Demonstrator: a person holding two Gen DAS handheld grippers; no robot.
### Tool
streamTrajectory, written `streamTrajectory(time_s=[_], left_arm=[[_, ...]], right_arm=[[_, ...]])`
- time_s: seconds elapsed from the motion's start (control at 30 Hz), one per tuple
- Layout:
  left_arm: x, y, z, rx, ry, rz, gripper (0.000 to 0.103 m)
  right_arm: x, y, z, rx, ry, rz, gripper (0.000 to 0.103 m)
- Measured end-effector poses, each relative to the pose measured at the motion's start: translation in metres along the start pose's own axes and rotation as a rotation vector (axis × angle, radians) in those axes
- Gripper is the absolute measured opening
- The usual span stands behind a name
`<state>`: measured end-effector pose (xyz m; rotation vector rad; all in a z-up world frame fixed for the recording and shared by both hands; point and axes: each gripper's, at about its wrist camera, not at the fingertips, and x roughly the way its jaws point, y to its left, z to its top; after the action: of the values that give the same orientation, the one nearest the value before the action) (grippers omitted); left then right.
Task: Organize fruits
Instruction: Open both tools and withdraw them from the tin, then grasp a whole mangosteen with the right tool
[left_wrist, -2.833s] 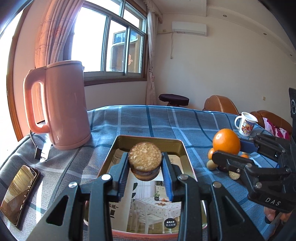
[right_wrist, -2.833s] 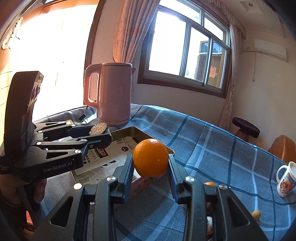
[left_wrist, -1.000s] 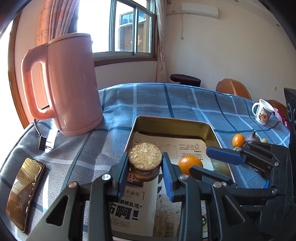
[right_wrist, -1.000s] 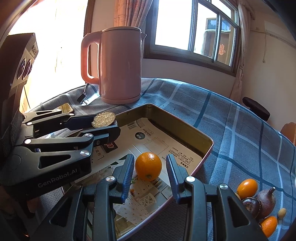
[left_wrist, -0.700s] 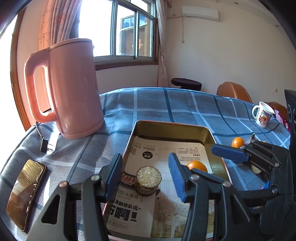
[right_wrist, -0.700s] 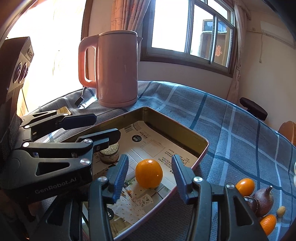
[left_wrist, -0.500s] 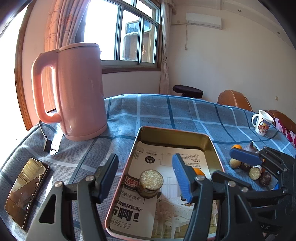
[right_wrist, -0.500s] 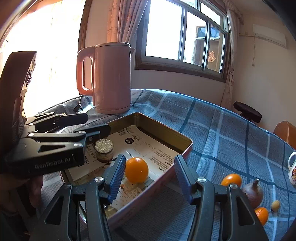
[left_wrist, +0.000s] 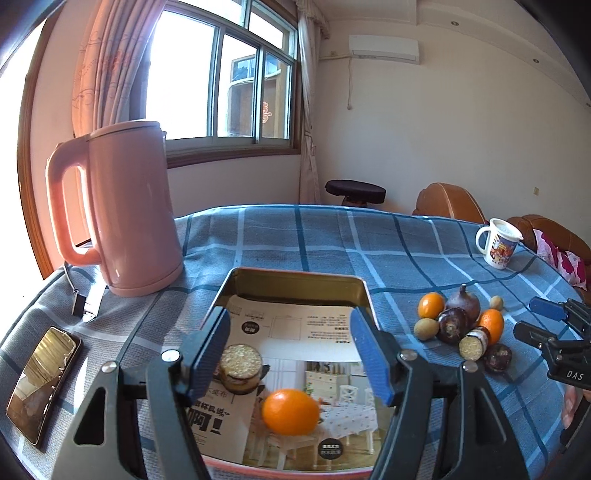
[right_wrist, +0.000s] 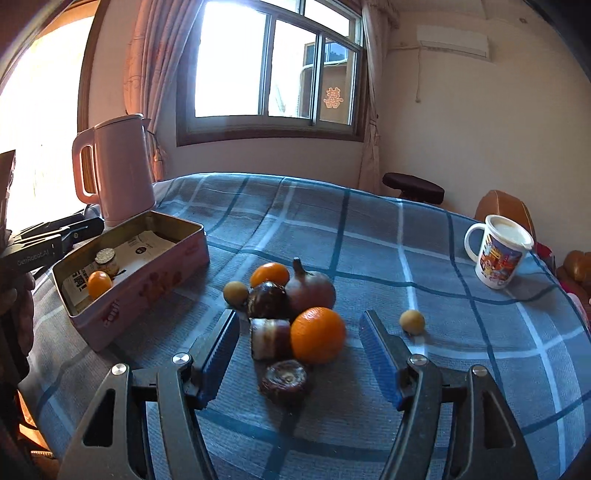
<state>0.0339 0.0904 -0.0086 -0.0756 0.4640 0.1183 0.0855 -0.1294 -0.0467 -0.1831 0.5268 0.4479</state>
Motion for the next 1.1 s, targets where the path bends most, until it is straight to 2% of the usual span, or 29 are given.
streamTrajectory(time_s=[0.17,0.33,0.53,0.6,0.67,0.7,0.73,0.87,0.97,1.1], left_arm=[[0.002,-0.043,-0.001,0.081,0.017,-0.067,0.074],[0.011,-0.080,-0.004,0.142,0.060,-0.137,0.074],[0.025,-0.107,-0.005,0.179,0.103,-0.187,0.074],[0.030,-0.113,-0.005,0.187,0.119,-0.200,0.074],[0.036,-0.119,-0.007,0.193,0.140,-0.213,0.074],[0.038,-0.121,-0.007,0.195,0.149,-0.218,0.074],[0.041,-0.122,-0.007,0.195,0.158,-0.227,0.074],[0.048,-0.129,-0.010,0.205,0.188,-0.257,0.073],[0.051,-0.138,-0.012,0.216,0.209,-0.286,0.073],[0.060,-0.153,-0.014,0.227,0.251,-0.332,0.070]], right_arm=[[0.004,-0.016,-0.013,0.045,0.073,0.046,0.068],[0.017,-0.011,-0.020,0.030,0.148,0.073,0.068],[0.029,-0.007,-0.020,0.013,0.204,0.117,0.068],[0.036,-0.006,-0.019,0.012,0.226,0.129,0.060],[0.044,-0.005,-0.020,0.006,0.270,0.161,0.046],[0.047,-0.004,-0.021,0.006,0.288,0.180,0.045],[0.047,-0.004,-0.021,0.007,0.286,0.180,0.041],[0.033,-0.003,-0.020,-0.023,0.224,0.126,0.040],[0.020,-0.014,-0.016,0.021,0.154,0.098,0.040],[0.015,-0.030,-0.007,0.075,0.097,0.016,0.040]])
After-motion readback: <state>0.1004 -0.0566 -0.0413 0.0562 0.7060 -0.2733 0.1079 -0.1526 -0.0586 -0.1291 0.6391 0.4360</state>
